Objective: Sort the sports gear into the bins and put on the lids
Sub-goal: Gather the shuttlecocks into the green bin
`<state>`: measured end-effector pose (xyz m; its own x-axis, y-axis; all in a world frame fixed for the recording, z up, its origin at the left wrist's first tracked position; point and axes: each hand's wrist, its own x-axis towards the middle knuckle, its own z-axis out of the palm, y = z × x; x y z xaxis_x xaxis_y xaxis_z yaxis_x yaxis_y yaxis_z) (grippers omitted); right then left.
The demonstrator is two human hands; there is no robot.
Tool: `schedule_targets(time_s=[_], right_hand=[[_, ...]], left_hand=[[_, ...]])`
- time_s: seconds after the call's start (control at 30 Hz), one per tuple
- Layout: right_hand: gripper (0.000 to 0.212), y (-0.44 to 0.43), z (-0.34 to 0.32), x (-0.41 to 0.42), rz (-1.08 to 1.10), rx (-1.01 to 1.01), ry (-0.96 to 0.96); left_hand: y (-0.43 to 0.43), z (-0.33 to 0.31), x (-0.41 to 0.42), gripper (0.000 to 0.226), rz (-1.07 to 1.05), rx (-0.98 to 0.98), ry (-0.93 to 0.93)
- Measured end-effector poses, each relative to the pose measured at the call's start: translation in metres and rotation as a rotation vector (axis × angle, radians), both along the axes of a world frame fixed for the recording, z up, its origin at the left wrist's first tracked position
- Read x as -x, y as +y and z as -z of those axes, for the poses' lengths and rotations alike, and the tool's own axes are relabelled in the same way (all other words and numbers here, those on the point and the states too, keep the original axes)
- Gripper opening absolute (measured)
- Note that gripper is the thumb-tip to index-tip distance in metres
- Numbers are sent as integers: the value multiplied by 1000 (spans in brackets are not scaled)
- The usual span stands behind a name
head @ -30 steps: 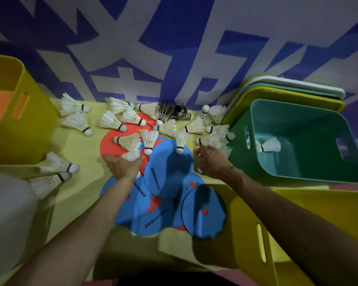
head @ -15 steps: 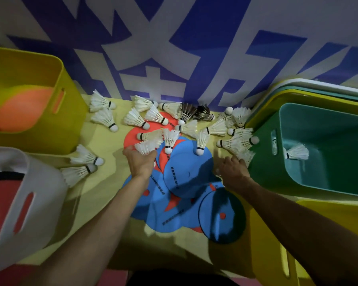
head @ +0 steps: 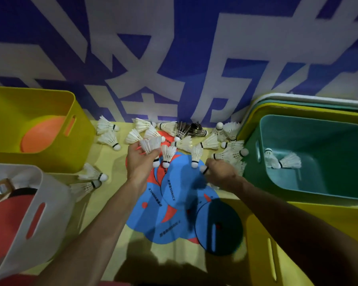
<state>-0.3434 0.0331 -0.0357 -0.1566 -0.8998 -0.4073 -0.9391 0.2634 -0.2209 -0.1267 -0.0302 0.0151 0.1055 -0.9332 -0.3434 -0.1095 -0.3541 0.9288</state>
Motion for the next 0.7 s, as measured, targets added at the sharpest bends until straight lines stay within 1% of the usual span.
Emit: schedule_targets(time_s=[0.07, 0.13, 0.3, 0.4, 0.47, 0.53, 0.63, 0.7], right_hand=[[29, -3, -20, 1, 85, 31, -161], [30, -4, -43, 4, 154, 112, -327], [22, 0, -88, 18, 288, 295, -604], [34, 5, -112, 34, 401, 398, -756], [36, 14, -127, 52, 484, 444, -830], [34, 26, -134, 75, 576, 477, -902], [35, 49, -136, 110, 727, 554, -954], [35, 67, -134, 130, 828, 585, -944]], left_hand=[[3, -13, 8, 45, 7, 18, 6], [6, -23, 16, 49, 25, 42, 31], [16, -51, 42, 50, 90, 90, 48], [24, -65, 62, 50, 183, 93, 31], [30, -75, 80, 43, 264, 87, 62], [36, -81, 102, 40, 343, 73, 86], [49, -91, 138, 57, 444, 68, 68], [58, -93, 162, 58, 499, 56, 57]])
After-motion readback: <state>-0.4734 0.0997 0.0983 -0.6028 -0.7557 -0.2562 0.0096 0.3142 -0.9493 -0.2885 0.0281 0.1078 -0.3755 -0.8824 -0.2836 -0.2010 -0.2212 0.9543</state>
